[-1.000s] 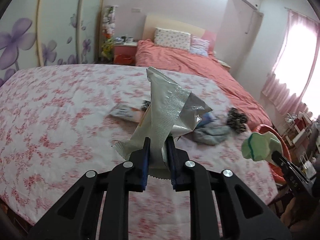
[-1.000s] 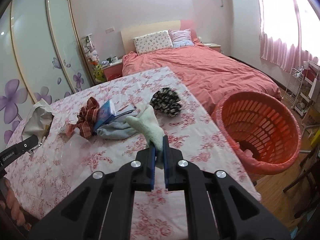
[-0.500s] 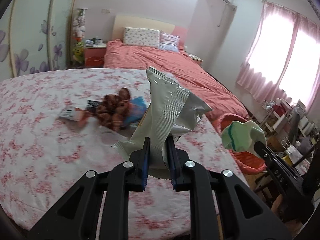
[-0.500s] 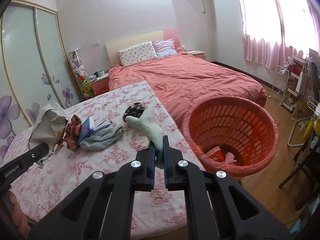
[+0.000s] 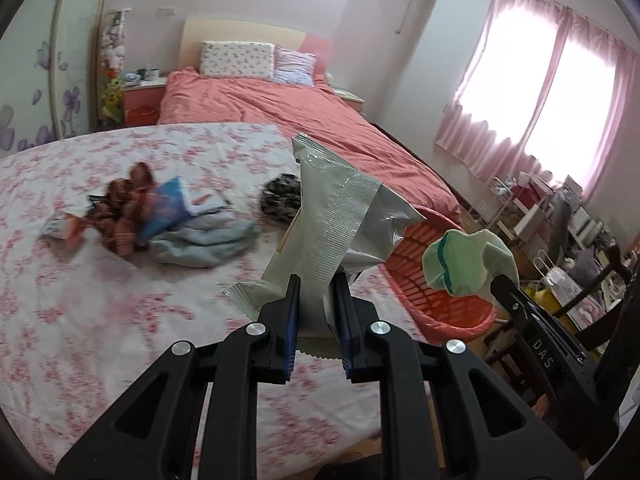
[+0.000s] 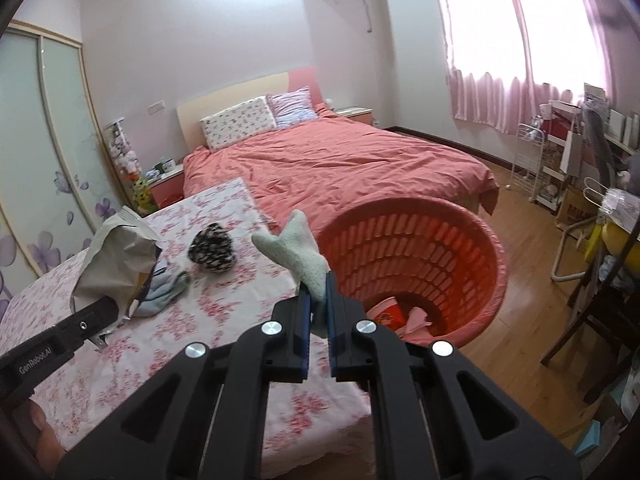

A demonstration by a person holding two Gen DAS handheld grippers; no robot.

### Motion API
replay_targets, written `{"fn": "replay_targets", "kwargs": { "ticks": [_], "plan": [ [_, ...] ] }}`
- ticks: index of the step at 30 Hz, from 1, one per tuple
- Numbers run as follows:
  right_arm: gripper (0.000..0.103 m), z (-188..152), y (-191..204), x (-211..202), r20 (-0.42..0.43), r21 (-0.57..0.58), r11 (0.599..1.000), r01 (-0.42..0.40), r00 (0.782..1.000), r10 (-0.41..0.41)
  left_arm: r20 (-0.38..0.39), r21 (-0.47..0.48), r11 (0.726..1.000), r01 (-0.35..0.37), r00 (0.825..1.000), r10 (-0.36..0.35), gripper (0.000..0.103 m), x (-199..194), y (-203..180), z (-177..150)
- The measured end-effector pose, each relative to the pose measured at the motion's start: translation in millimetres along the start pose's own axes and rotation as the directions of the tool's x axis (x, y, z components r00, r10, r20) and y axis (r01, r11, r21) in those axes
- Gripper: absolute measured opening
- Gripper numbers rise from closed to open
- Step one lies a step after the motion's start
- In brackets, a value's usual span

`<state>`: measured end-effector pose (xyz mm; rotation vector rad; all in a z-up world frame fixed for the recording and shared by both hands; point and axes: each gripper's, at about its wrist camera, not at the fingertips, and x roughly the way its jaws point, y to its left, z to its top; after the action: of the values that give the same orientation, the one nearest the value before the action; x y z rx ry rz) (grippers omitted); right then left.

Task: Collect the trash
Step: 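Carry the plastic bag and mint cloth to the basket and release them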

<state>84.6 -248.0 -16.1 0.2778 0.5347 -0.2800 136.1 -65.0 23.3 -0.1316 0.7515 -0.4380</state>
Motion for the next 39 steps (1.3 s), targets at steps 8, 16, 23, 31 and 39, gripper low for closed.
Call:
{"fn": "replay_targets", "kwargs": {
  "ticks": [8, 16, 23, 31, 39],
  "plan": [
    [0.008, 5.2, -31.7, 5.5, 0.013, 0.04, 0.998, 0.047, 0.999, -0.048, -0.032, 0.033, 0.998, 0.062, 0.998, -0.061, 0.017, 27.8, -33.4, 2.6],
    [0.008, 8.2, -60.2, 12.9, 0.021, 0.094, 0.993, 0.074, 0.997, -0.076, -0.063, 0.063, 0.992, 0.109, 0.993, -0.105, 0.017, 52.5, -62.6, 3.5],
    [0.008, 12.4, -73.5, 22.5, 0.025, 0.119, 0.99, 0.078, 0.996, -0.082, -0.082, 0.082, 0.986, 0.147, 0.987, -0.14, 0.017, 66.2, -80.3, 5.3],
    [0.008, 17.8, -84.3, 35.1, 0.027, 0.138, 0.987, 0.08, 0.996, -0.084, -0.12, 0.091, 0.979, 0.18, 0.978, -0.169, 0.017, 89.7, -96.1, 6.2],
    [0.009, 25.3, -92.9, 53.1, 0.018, 0.144, 0.986, 0.08, 0.996, -0.084, -0.161, 0.101, 0.976, 0.194, 0.971, -0.176, 0.021, 113.6, -107.8, 7.8]
  ]
}}
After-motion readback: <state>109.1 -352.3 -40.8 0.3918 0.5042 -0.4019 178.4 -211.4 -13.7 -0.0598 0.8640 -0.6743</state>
